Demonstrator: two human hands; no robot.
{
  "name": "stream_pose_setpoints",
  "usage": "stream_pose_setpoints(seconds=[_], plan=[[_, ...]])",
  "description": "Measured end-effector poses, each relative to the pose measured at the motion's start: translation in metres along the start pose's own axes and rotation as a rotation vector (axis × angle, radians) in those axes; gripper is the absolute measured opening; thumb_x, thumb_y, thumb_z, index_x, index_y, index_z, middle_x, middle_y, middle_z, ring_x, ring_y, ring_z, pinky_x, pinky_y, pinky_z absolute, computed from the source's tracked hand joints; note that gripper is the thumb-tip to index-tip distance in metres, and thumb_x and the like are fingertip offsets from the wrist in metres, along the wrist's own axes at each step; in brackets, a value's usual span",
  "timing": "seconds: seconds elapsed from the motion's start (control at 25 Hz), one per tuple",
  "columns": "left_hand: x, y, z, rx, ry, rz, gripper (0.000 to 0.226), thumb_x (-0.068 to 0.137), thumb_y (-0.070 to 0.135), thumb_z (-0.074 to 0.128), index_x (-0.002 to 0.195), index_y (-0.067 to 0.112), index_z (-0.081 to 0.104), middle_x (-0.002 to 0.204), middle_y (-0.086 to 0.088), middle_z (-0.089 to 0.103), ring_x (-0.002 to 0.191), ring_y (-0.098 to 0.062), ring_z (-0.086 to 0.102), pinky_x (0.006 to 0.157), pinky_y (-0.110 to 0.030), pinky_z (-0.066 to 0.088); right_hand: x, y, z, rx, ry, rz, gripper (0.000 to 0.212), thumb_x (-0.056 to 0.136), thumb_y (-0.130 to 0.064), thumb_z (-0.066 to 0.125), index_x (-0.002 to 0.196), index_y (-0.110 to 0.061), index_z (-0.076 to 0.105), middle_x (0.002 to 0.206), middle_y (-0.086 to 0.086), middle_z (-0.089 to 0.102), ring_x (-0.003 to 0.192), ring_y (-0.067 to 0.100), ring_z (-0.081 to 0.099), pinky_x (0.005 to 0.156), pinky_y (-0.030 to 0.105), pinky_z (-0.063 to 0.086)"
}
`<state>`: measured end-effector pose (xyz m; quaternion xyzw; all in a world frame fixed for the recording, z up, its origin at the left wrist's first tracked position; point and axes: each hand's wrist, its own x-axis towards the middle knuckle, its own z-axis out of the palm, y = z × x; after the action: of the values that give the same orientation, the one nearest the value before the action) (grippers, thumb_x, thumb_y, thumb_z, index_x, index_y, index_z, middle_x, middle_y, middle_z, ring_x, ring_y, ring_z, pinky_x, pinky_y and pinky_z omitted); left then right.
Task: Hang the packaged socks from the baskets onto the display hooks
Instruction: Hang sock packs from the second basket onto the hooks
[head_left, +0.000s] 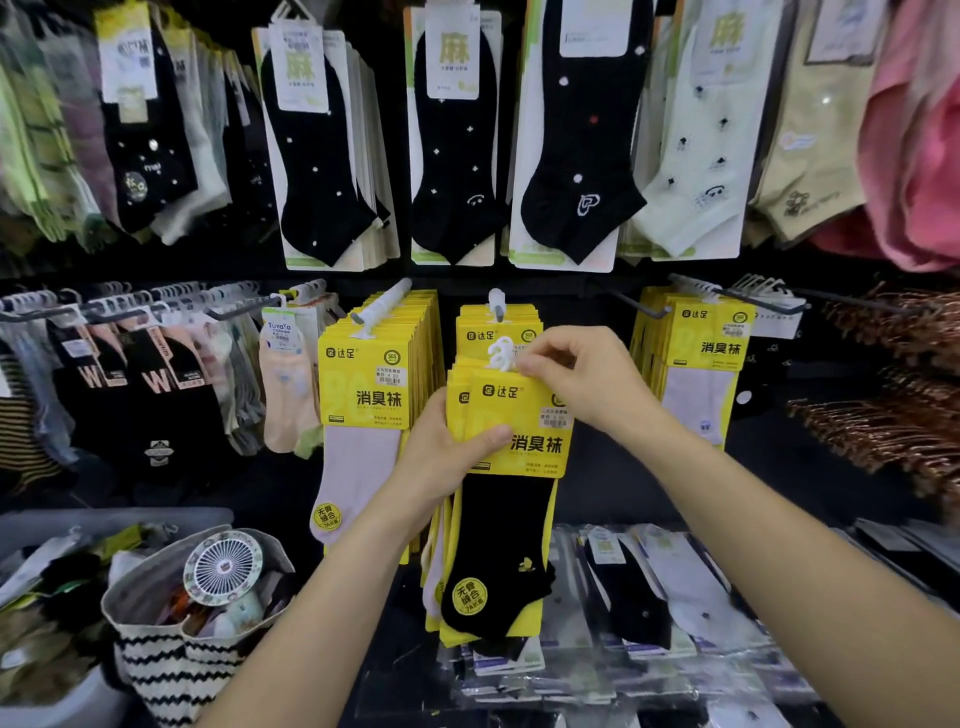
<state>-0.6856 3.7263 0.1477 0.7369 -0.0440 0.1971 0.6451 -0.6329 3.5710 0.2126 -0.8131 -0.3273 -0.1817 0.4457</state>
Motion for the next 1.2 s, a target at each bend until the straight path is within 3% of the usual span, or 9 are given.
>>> stream_pose_setpoints(seconds=[0.2,0.32,0.4,0.52,0.64,0.88,1.0,1.08,1.2], plan=[[-0.003,-0.011,0.002,-0.036,0.053,-0.029,0.034,0.089,0.027,0.057,0.12,0.016,0.05,0.115,0.0,0.063,0.101,-0.01,0.061,0.082,-0.021,0.051,0.01,0.009,-0.006,-0.019,0.048,0.076,0.016,0.089,-0.022,0.06,0.074,-0.025,0.062,0.056,-0.013,0.055,0.046,-0.004,0.047,0.049,0.006,0.035],[-0.006,-0.017,-0.004,-0.063,0.165,-0.066,0.031,0.093,0.027,0.053,0.12,0.013,0.052,0.118,-0.005,0.062,0.107,-0.018,0.059,0.093,-0.036,0.048,0.021,0.013,-0.006,0.055,0.118,0.143,0.015,0.092,-0.02,0.056,0.078,-0.023,0.061,0.07,-0.002,0.063,0.058,0.005,0.05,0.056,0.019,0.043],[-0.01,-0.019,-0.007,-0.026,0.235,-0.038,0.026,0.093,0.026,0.054,0.116,0.015,0.055,0.113,-0.002,0.063,0.104,-0.016,0.06,0.089,-0.033,0.05,0.026,0.016,-0.002,0.086,0.11,0.167,0.015,0.092,-0.019,0.057,0.077,-0.023,0.061,0.077,0.001,0.065,0.069,0.01,0.055,0.066,0.024,0.046],[-0.013,-0.016,-0.019,-0.053,0.297,0.053,0.01,0.092,0.022,0.056,0.099,0.028,0.056,0.103,0.008,0.065,0.095,-0.006,0.062,0.078,-0.022,0.053,0.033,0.02,-0.001,0.06,0.11,0.145,0.015,0.09,-0.02,0.06,0.075,-0.025,0.063,0.075,-0.009,0.064,0.071,0.004,0.057,0.067,0.02,0.045],[-0.016,-0.008,-0.04,-0.095,0.35,0.075,0.009,0.092,0.021,0.055,0.096,0.029,0.055,0.105,0.002,0.067,0.097,-0.014,0.065,0.08,-0.033,0.054,0.048,0.022,-0.004,0.034,0.135,0.14,0.012,0.087,-0.021,0.063,0.075,-0.024,0.066,0.076,-0.011,0.064,0.073,0.005,0.058,0.067,0.019,0.045],[-0.029,0.005,-0.066,-0.045,0.359,0.17,0.039,0.093,0.017,0.054,0.091,0.056,0.059,0.102,0.008,0.068,0.094,-0.013,0.067,0.08,-0.036,0.054,0.078,0.012,0.019,-0.059,0.134,0.087,0.014,0.083,-0.022,0.066,0.07,-0.023,0.07,0.073,-0.011,0.067,0.073,0.0,0.058,0.064,0.014,0.041],[-0.029,0.0,-0.074,-0.06,0.378,0.137,0.02,0.094,0.016,0.053,0.099,0.035,0.058,0.107,-0.003,0.068,0.098,-0.024,0.066,0.085,-0.046,0.054,0.083,0.016,0.026,0.042,0.157,0.138,0.02,0.084,-0.021,0.065,0.066,-0.027,0.063,0.059,-0.018,0.063,0.062,-0.015,0.056,0.061,0.012,0.037],[-0.029,0.001,-0.073,-0.048,0.364,0.164,0.021,0.094,0.014,0.053,0.098,0.035,0.057,0.102,0.006,0.07,0.096,-0.018,0.067,0.08,-0.039,0.056,0.082,0.017,0.028,0.071,0.14,0.159,0.022,0.087,-0.023,0.063,0.065,-0.028,0.061,0.06,-0.017,0.062,0.06,-0.016,0.056,0.059,0.013,0.037],[-0.027,0.007,-0.063,-0.001,0.326,0.225,0.019,0.094,0.009,0.051,0.107,0.022,0.056,0.093,0.037,0.064,0.093,0.008,0.063,0.071,-0.014,0.054,0.074,0.013,0.027,0.027,0.228,0.158,0.016,0.088,-0.028,0.06,0.072,-0.027,0.06,0.075,-0.014,0.062,0.072,-0.002,0.056,0.066,0.019,0.042]])
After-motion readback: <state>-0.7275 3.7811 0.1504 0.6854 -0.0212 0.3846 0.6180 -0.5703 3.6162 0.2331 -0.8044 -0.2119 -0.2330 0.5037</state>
